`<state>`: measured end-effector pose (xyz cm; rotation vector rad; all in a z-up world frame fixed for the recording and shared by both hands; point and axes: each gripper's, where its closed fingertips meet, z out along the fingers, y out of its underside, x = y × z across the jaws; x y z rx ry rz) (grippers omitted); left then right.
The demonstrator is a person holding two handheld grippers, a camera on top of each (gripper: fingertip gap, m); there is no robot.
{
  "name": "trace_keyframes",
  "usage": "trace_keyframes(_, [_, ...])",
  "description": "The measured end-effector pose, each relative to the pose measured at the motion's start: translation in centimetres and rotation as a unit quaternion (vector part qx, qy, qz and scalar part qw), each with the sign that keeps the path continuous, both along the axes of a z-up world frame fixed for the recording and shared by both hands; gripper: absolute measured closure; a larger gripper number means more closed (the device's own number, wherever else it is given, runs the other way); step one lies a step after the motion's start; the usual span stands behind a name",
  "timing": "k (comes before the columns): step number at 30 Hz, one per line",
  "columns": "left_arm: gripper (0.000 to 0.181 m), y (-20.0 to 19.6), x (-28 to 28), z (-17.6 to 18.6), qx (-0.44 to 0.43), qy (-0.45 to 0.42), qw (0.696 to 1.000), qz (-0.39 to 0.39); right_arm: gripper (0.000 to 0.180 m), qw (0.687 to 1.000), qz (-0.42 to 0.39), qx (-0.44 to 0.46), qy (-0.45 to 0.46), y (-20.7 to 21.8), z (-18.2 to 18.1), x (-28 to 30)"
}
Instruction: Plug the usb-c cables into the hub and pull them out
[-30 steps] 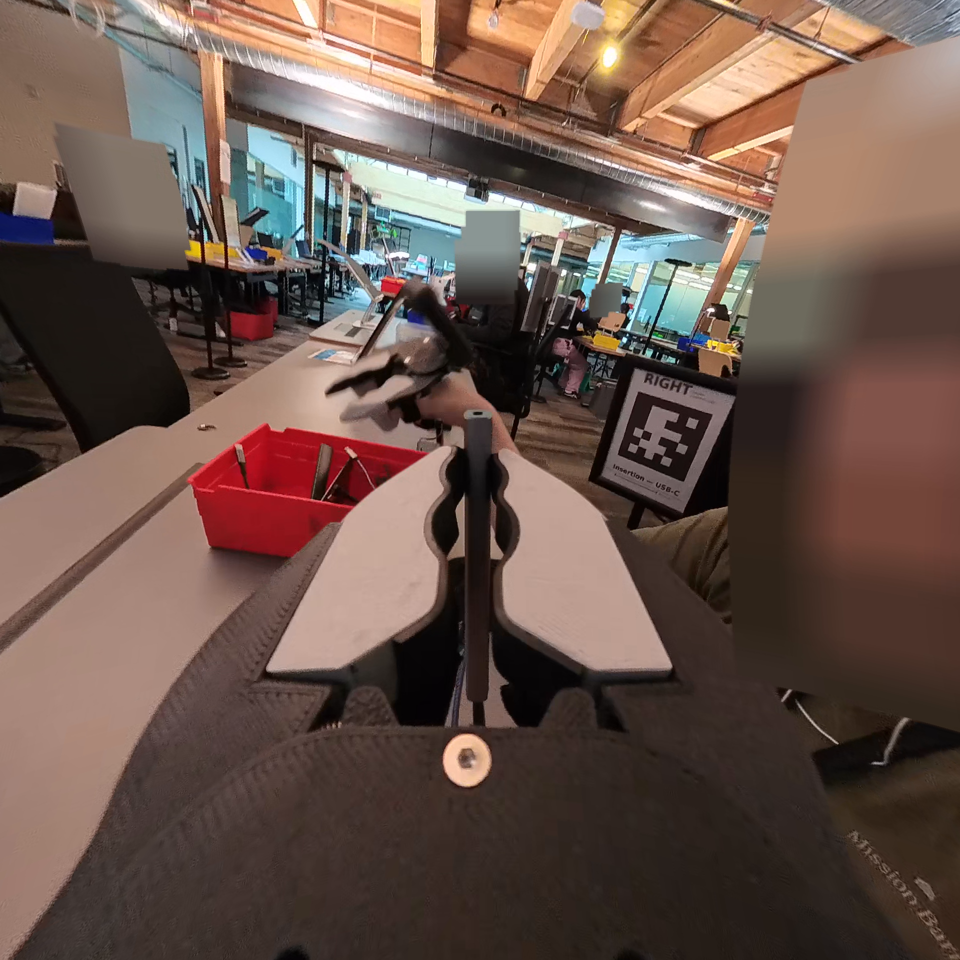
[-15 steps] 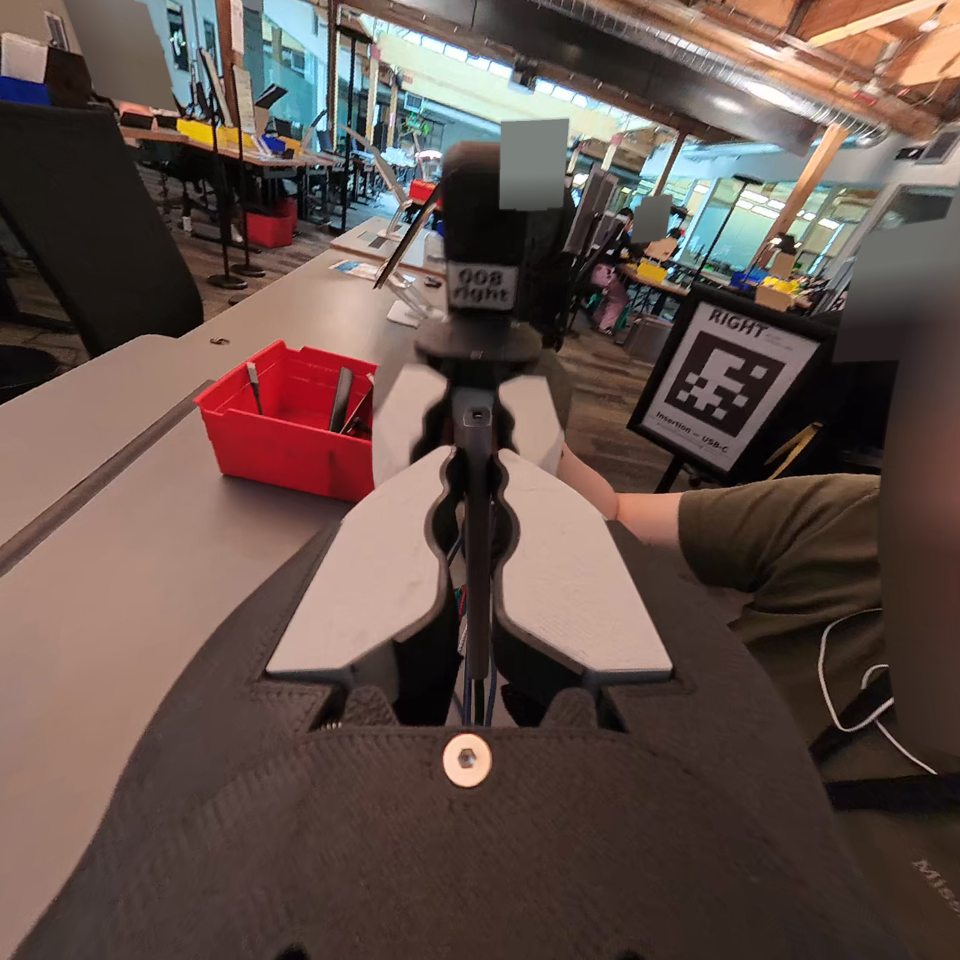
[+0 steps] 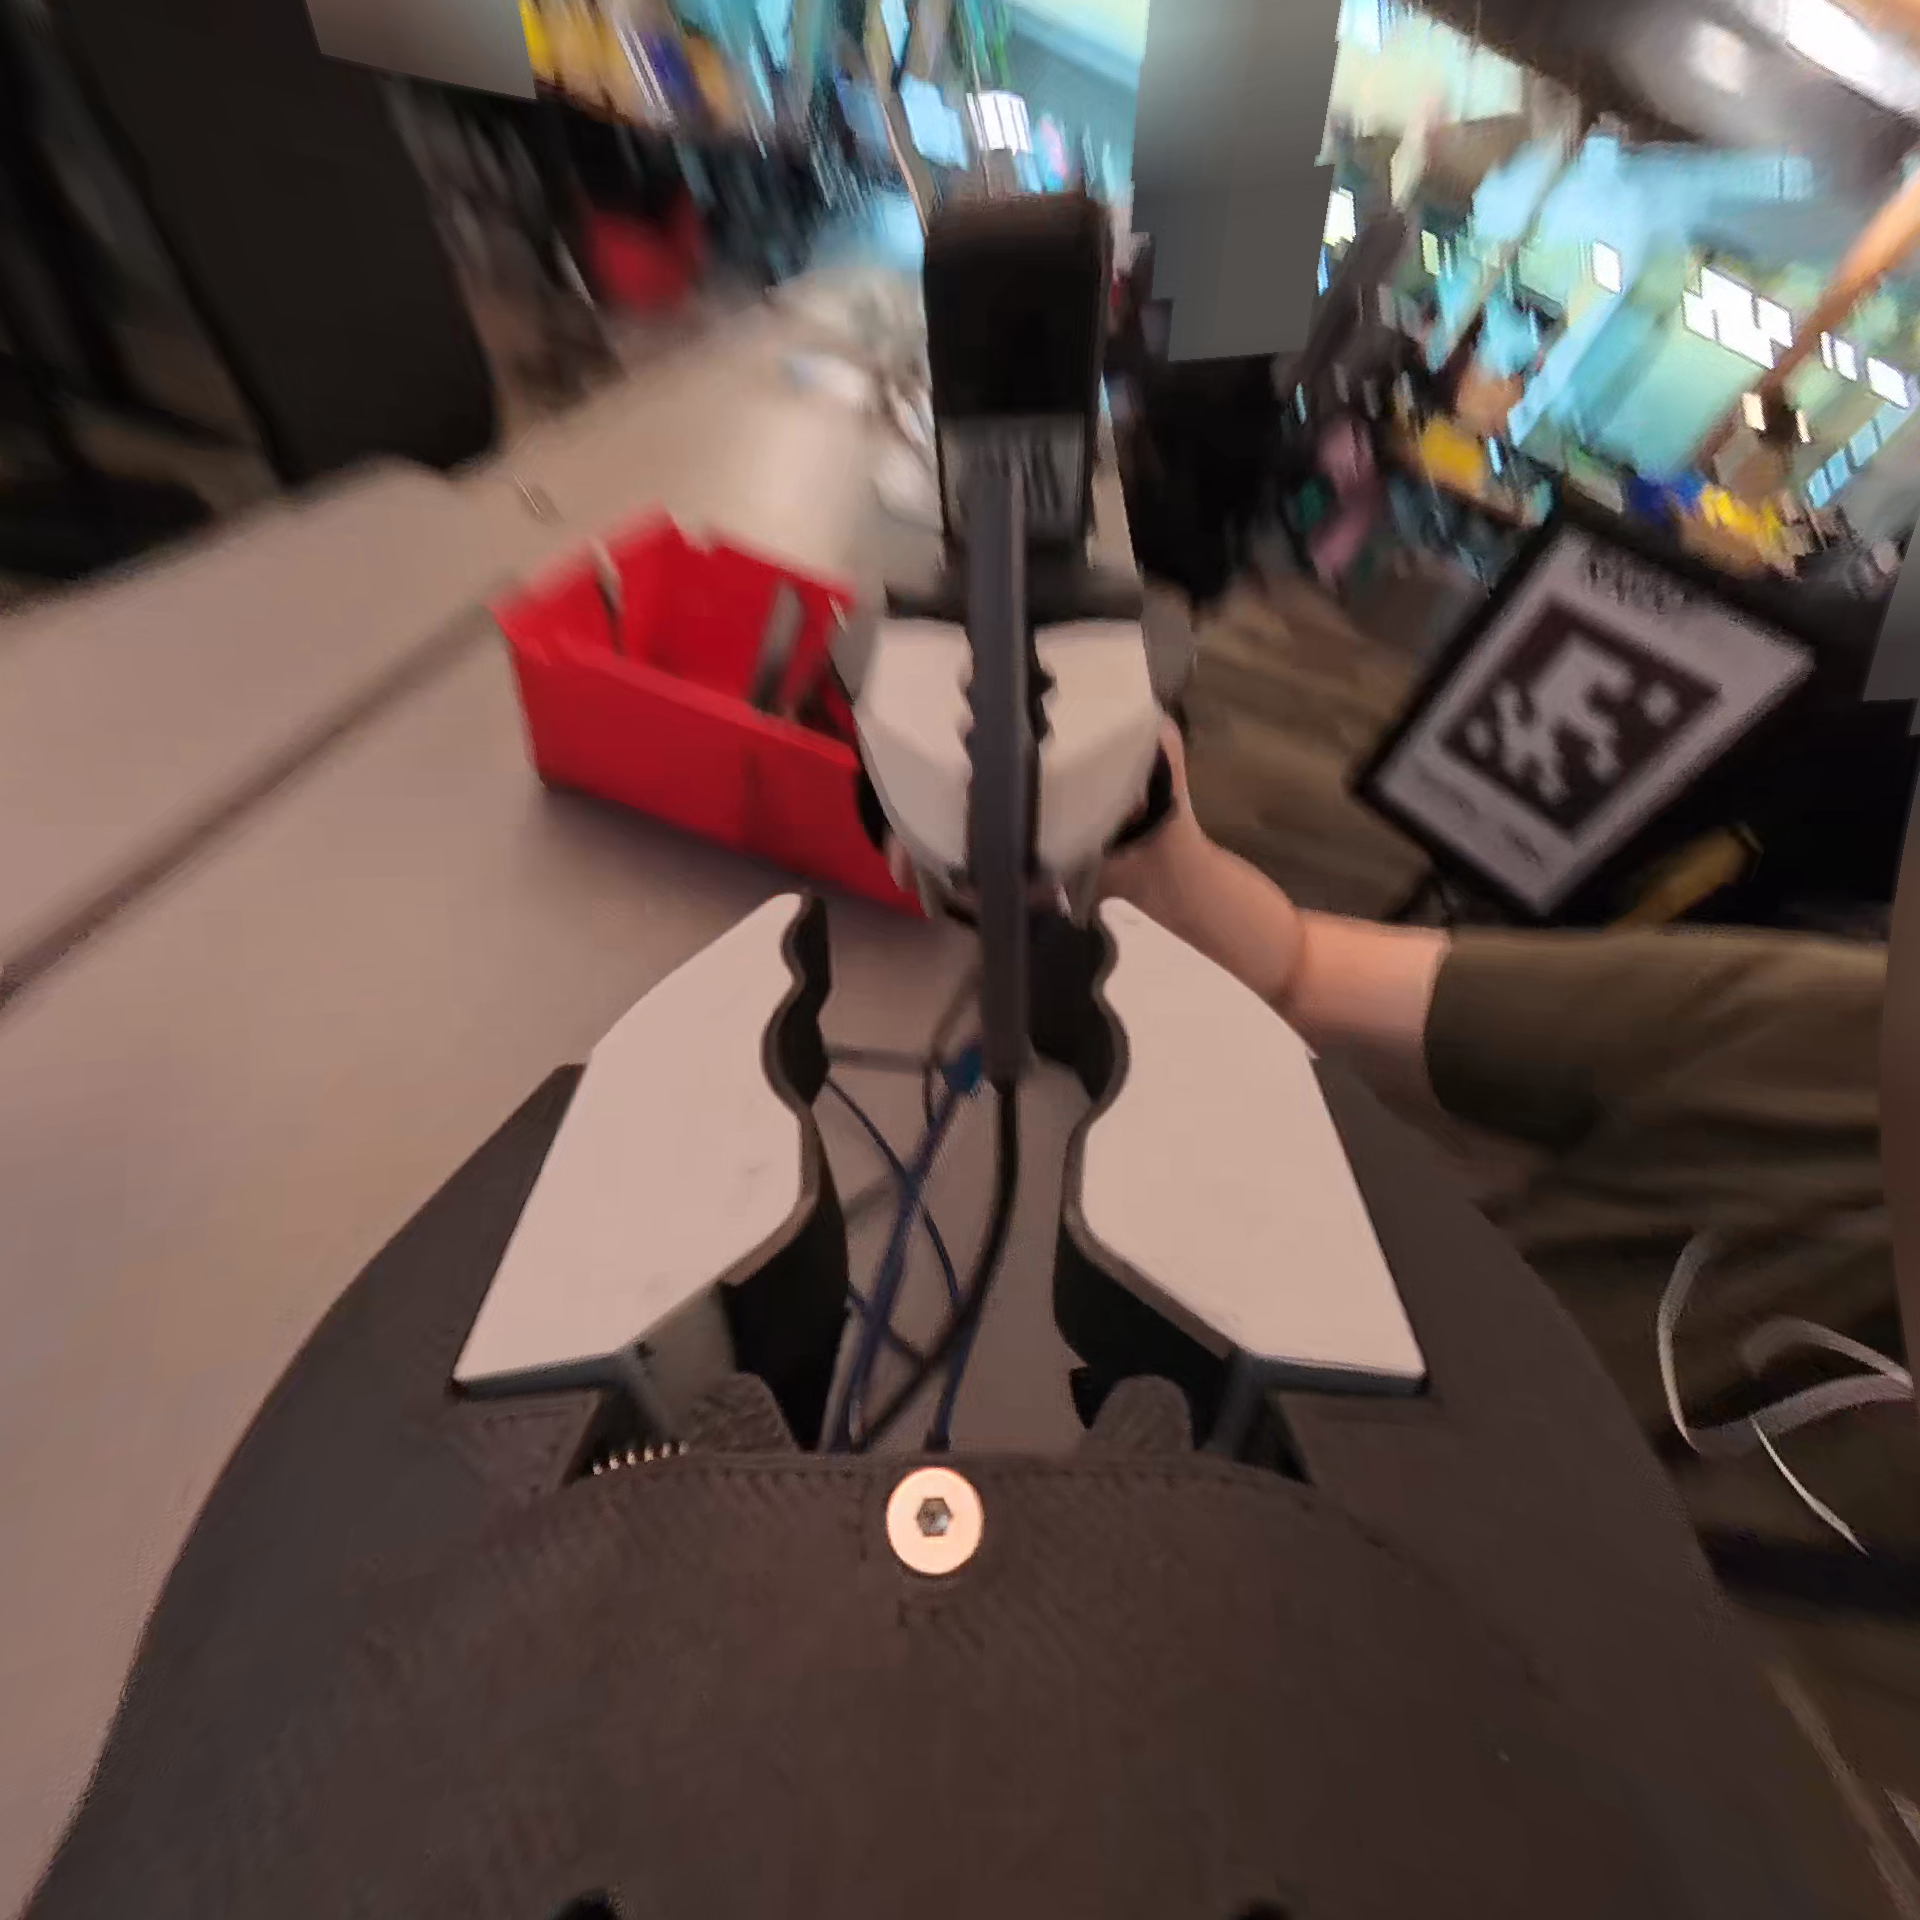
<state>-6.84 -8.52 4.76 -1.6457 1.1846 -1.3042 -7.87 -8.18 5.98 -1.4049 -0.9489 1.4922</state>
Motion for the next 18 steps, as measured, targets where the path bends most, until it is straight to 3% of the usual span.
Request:
trace_keyframes(3, [0.147,-0.4,1.3,-1.3,0.01,0.024,0.999,-0.021,0.17,1.0,-0.023,0.004,0.013,0.6,0.2,0.1])
trace_keyframes(5, [0.171,-0.8,1.9,-1.3,0.016,0.019,0.999,-0.04,0.171,1.0,-0.02,0.008,0.016,0.5,0.3,0.1])
trace_keyframes(7, [0.171,-0.8,2.0,-0.9,0.013,0.006,0.999,-0.042,0.17,0.999,-0.021,0.032,0.017,0.4,0.7,0.5])
trace_keyframes(10, [0.172,-0.3,1.5,-0.3,0.003,-0.01,0.999,-0.031,0.152,0.99,-0.076,0.116,0.008,1.2,1.8,2.1])
trace_keyframes(13, [0.172,0.2,1.1,0.2,-0.013,-0.027,0.999,-0.022,0.152,0.951,-0.159,0.265,-0.019,1.4,2.6,3.1])
trace_keyframes(18, [0.172,-0.4,1.1,0.3,-0.021,-0.026,0.999,-0.04,0.156,0.85,-0.232,0.46,-0.108,0.7,1.6,1.8])
